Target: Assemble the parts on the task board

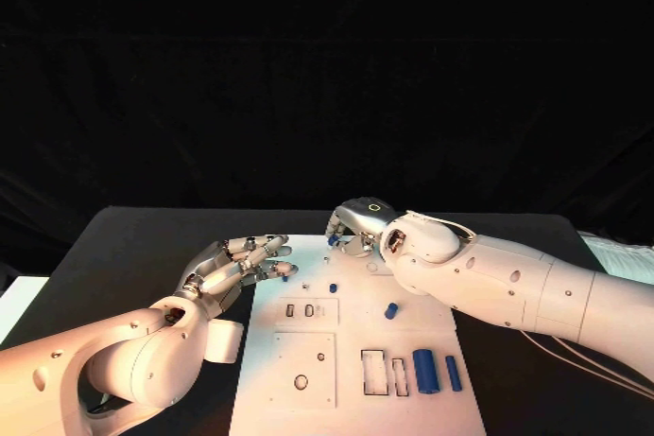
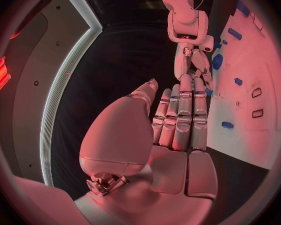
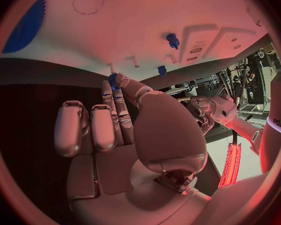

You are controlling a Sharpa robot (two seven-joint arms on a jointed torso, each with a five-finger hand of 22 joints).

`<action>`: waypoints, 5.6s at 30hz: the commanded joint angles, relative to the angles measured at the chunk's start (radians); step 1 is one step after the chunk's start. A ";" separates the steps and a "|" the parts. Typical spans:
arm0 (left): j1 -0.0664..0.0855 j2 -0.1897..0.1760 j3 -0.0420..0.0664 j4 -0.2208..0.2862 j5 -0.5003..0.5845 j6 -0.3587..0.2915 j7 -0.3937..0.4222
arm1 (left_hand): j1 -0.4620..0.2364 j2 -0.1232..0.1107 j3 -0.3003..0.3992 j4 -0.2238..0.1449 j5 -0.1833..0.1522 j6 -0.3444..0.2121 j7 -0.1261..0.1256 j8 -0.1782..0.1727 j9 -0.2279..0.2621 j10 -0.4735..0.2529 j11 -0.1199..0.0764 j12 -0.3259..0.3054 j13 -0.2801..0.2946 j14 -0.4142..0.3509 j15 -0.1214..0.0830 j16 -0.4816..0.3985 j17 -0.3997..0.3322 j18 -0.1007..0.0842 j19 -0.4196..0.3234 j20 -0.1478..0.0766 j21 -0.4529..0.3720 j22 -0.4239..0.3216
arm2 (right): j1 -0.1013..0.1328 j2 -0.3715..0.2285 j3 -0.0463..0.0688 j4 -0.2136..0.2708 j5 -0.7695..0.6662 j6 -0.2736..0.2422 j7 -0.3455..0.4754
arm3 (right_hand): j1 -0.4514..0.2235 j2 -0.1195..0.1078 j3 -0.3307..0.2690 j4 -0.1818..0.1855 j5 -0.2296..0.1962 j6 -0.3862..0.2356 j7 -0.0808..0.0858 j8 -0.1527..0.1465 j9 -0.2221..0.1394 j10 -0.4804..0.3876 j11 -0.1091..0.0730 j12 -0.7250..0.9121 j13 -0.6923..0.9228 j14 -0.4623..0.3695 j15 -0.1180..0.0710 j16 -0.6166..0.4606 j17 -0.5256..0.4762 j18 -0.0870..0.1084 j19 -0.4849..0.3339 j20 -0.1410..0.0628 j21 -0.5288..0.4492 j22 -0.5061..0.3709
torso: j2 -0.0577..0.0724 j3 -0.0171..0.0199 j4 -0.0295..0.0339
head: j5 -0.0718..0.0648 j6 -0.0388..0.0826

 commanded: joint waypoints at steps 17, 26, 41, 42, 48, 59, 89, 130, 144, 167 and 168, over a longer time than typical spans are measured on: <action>0.006 -0.004 0.001 0.007 0.001 0.016 0.000 | 0.008 -0.002 0.004 -0.002 -0.005 -0.005 0.005 -0.003 0.000 -0.005 -0.001 -0.003 0.000 -0.006 -0.001 -0.007 0.002 0.012 -0.003 0.006 -0.005 -0.001 | -0.002 0.024 -0.001 -0.033 -0.023 0.069 -0.009 | 0.010 -0.002 0.010 0.005 0.002 -0.005 0.007 -0.007 0.002 0.004 -0.011 0.007 0.001 0.034 0.005 0.006 -0.002 -0.007 -0.002 0.007 0.003 0.000 | 0.008 -0.0043 0.0098 | -0.002 -0.003; 0.006 -0.004 0.001 0.003 0.001 0.016 -0.001 | 0.008 -0.002 0.004 -0.002 -0.005 -0.005 0.005 -0.003 0.000 -0.005 -0.001 -0.003 0.000 -0.006 -0.001 -0.007 0.002 0.012 -0.003 0.006 -0.005 -0.001 | -0.002 0.013 -0.001 -0.023 -0.053 0.068 -0.037 | 0.006 -0.005 0.009 0.008 0.002 -0.005 0.006 -0.006 0.003 0.005 -0.012 0.009 0.002 0.033 0.005 0.006 -0.003 -0.007 -0.002 0.007 0.004 0.001 | 0.009 -0.0039 0.0112 | -0.002 -0.005; 0.006 -0.006 0.001 -0.001 0.001 0.015 -0.003 | 0.008 -0.002 0.004 -0.002 -0.005 -0.005 0.005 -0.003 0.000 -0.005 -0.001 -0.003 0.000 -0.006 -0.001 -0.007 0.002 0.012 -0.003 0.006 -0.005 -0.001 | -0.003 -0.005 -0.001 -0.002 -0.085 0.047 -0.060 | 0.000 -0.012 0.008 0.012 0.001 -0.003 0.005 -0.006 0.005 0.007 -0.013 0.010 0.003 0.034 0.004 0.007 -0.002 -0.007 -0.003 0.008 0.006 0.003 | 0.010 -0.0046 0.0117 | -0.003 -0.003; 0.006 -0.006 0.001 -0.001 0.001 0.015 -0.003 | 0.008 -0.002 0.004 -0.002 -0.005 -0.005 0.005 -0.003 0.000 -0.005 -0.001 -0.003 0.000 -0.006 -0.001 -0.007 0.002 0.012 -0.003 0.006 -0.005 -0.001 | -0.003 -0.005 -0.001 -0.001 -0.086 0.048 -0.059 | -0.001 -0.013 0.008 0.013 0.001 -0.003 0.005 -0.006 0.005 0.007 -0.013 0.009 0.003 0.033 0.004 0.006 -0.003 -0.007 -0.003 0.008 0.006 0.003 | 0.010 -0.0046 0.0116 | -0.003 -0.003; 0.006 -0.006 0.001 -0.001 0.001 0.016 -0.004 | 0.008 -0.002 0.004 -0.002 -0.005 -0.005 0.005 -0.003 0.000 -0.005 -0.001 -0.003 0.000 -0.006 -0.001 -0.007 0.002 0.012 -0.003 0.006 -0.005 -0.001 | -0.003 -0.004 -0.001 0.002 -0.085 0.056 -0.054 | -0.004 -0.017 0.006 0.015 0.000 -0.003 0.004 -0.006 0.005 0.007 -0.013 0.009 0.003 0.033 0.004 0.006 -0.004 -0.006 -0.004 0.008 0.006 0.003 | 0.011 -0.0051 0.0129 | -0.004 -0.005; 0.006 -0.007 0.001 -0.002 0.001 0.017 -0.005 | 0.008 -0.002 0.004 -0.002 -0.005 -0.005 0.005 -0.003 0.000 -0.005 -0.001 -0.003 0.000 -0.006 -0.001 -0.007 0.002 0.012 -0.003 0.006 -0.005 -0.001 | -0.003 -0.004 -0.001 0.005 -0.082 0.063 -0.046 | -0.008 -0.021 0.006 0.018 0.000 -0.003 0.003 -0.006 0.005 0.006 -0.013 0.009 0.003 0.033 0.004 0.007 -0.003 -0.006 -0.004 0.008 0.006 0.003 | 0.011 -0.0061 0.0134 | -0.004 -0.006; 0.006 -0.004 0.001 -0.010 0.001 0.018 -0.007 | 0.008 -0.003 0.006 -0.004 -0.006 -0.005 0.006 -0.005 0.000 -0.006 0.000 -0.003 0.000 -0.006 -0.001 -0.008 0.003 0.012 -0.003 0.006 -0.006 -0.002 | -0.006 -0.003 -0.001 0.002 -0.077 0.060 -0.051 | -0.056 -0.101 -0.033 0.058 -0.006 -0.188 0.019 -0.010 -0.036 -0.168 0.021 0.006 -0.003 0.001 0.032 -0.066 -0.128 0.029 -0.101 0.028 -0.104 -0.188 | 0.012 -0.0070 0.0148 | -0.012 -0.005; 0.006 -0.001 0.000 -0.038 0.001 0.023 -0.009 | 0.007 -0.004 0.007 -0.005 -0.006 -0.006 0.006 -0.006 0.000 -0.009 0.000 -0.003 0.000 -0.006 -0.001 -0.010 0.005 0.012 -0.003 0.006 -0.006 -0.003 | 0.004 -0.338 0.025 0.220 0.274 0.143 -0.193 | 0.004 -0.108 -0.449 0.351 0.134 -0.186 -0.002 0.025 -0.031 0.243 -0.038 1.350 1.343 0.055 -0.018 0.110 0.214 -0.058 0.106 -0.011 0.157 0.280 | -0.008 -0.0080 -0.0209 | -0.019 0.002; 0.006 0.000 0.000 -0.040 0.001 0.023 -0.012 | 0.007 -0.004 0.008 -0.006 -0.006 -0.006 0.007 -0.007 0.000 -0.009 0.000 -0.003 0.000 -0.006 -0.001 -0.010 0.006 0.012 -0.003 0.007 -0.006 -0.003 | -0.019 -0.289 0.023 0.179 0.165 0.155 -0.179 | 0.026 -0.104 -0.462 0.369 0.130 -0.184 0.002 0.038 -0.029 0.293 -0.034 1.466 1.461 0.063 -0.012 0.134 0.266 -0.070 0.133 -0.005 0.185 0.340 | -0.009 -0.0087 -0.0208 | -0.016 -0.007; 0.006 0.002 0.000 -0.042 0.001 0.025 -0.014 | 0.007 -0.004 0.008 -0.006 -0.006 -0.006 0.007 -0.007 0.000 -0.009 0.000 -0.003 0.000 -0.006 -0.001 -0.010 0.006 0.012 -0.003 0.007 -0.006 -0.003 | -0.024 -0.254 0.023 0.128 0.155 0.167 -0.168 | 0.037 -0.078 -0.454 0.367 0.134 -0.174 0.001 0.047 -0.029 0.317 -0.033 1.515 1.506 0.063 -0.011 0.134 0.269 -0.076 0.145 -0.003 0.196 0.366 | -0.008 -0.0081 -0.0209 | -0.010 -0.012; 0.006 0.002 0.000 -0.042 0.001 0.025 -0.014 | 0.007 -0.004 0.008 -0.006 -0.006 -0.006 0.007 -0.007 0.000 -0.009 0.000 -0.003 0.000 -0.006 -0.001 -0.010 0.006 0.012 -0.003 0.007 -0.006 -0.003 | -0.024 -0.253 0.023 0.126 0.156 0.169 -0.167 | 0.037 -0.076 -0.453 0.367 0.135 -0.173 0.001 0.048 -0.028 0.317 -0.033 1.516 1.506 0.063 -0.012 0.134 0.269 -0.076 0.145 -0.003 0.197 0.367 | -0.008 -0.0081 -0.0209 | -0.010 -0.013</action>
